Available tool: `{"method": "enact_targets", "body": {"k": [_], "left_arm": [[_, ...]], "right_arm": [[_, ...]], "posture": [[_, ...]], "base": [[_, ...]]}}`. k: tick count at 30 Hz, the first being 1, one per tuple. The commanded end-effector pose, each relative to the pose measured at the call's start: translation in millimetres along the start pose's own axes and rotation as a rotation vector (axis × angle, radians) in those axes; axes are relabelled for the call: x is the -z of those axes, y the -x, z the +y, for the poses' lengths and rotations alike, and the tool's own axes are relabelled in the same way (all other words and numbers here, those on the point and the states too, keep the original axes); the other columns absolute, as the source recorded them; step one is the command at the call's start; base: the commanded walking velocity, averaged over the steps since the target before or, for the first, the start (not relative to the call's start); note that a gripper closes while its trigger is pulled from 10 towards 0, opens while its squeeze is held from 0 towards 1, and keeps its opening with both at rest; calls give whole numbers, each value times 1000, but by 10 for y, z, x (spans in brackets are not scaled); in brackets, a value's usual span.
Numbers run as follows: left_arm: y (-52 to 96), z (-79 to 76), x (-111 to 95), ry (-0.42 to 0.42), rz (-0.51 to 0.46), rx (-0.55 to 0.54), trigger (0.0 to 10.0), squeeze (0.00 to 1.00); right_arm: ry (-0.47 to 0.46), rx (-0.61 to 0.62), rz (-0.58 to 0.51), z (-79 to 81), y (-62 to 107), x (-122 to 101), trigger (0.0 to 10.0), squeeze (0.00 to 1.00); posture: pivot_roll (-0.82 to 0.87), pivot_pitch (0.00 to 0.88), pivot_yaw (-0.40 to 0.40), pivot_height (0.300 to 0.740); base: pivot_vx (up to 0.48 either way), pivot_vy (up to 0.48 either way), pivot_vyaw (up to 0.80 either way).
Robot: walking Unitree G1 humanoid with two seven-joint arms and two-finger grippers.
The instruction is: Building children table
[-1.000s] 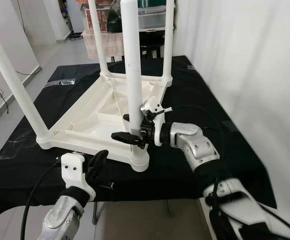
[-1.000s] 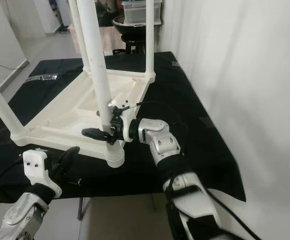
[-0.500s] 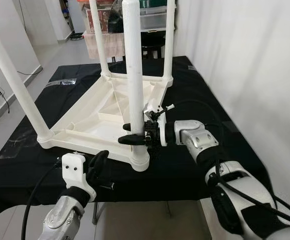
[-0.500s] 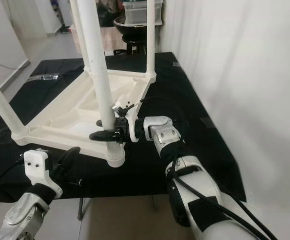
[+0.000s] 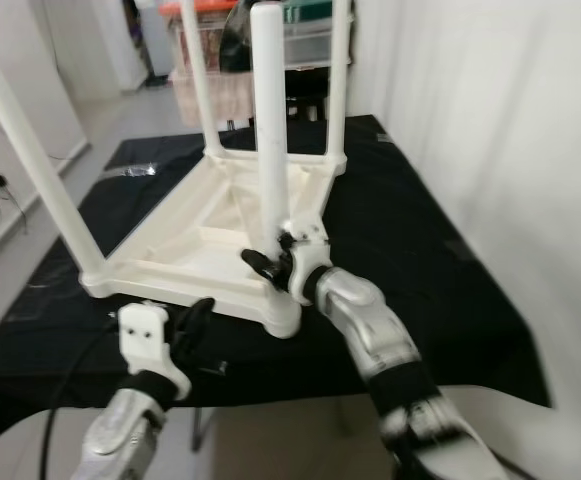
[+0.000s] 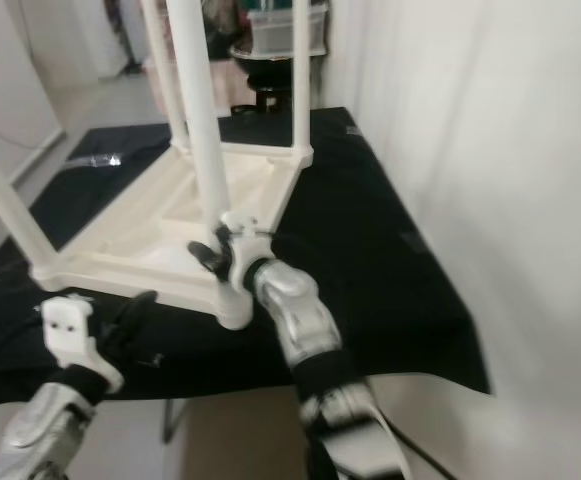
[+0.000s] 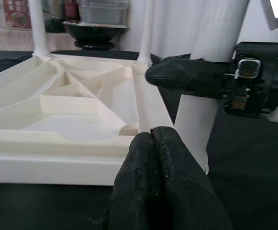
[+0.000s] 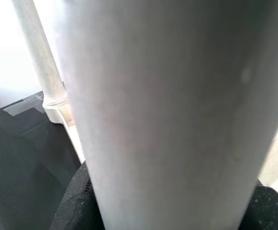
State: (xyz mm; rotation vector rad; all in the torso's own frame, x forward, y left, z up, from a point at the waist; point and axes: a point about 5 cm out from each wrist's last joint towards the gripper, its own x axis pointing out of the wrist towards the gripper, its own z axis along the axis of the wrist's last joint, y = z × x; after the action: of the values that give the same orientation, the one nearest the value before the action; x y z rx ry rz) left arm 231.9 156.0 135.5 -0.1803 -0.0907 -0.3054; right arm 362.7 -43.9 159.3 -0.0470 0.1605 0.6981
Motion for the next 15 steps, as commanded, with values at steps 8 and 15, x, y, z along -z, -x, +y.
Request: {"method": "enact_targets", "body": {"k": [8,15], "left_arm": [[20,44,24,-9,13,-33,10000,0],[8,20,36,-2,17,-22,10000,0]], "right_arm": [[-95,-99,97,56,13,146,10000,1000],[64,-569,28,53,53,-158,10000,0]], "posture": [[-36,2,27,740],[-30,0,26,740]], "base": [[0,0,0],[0,0,0]]}}
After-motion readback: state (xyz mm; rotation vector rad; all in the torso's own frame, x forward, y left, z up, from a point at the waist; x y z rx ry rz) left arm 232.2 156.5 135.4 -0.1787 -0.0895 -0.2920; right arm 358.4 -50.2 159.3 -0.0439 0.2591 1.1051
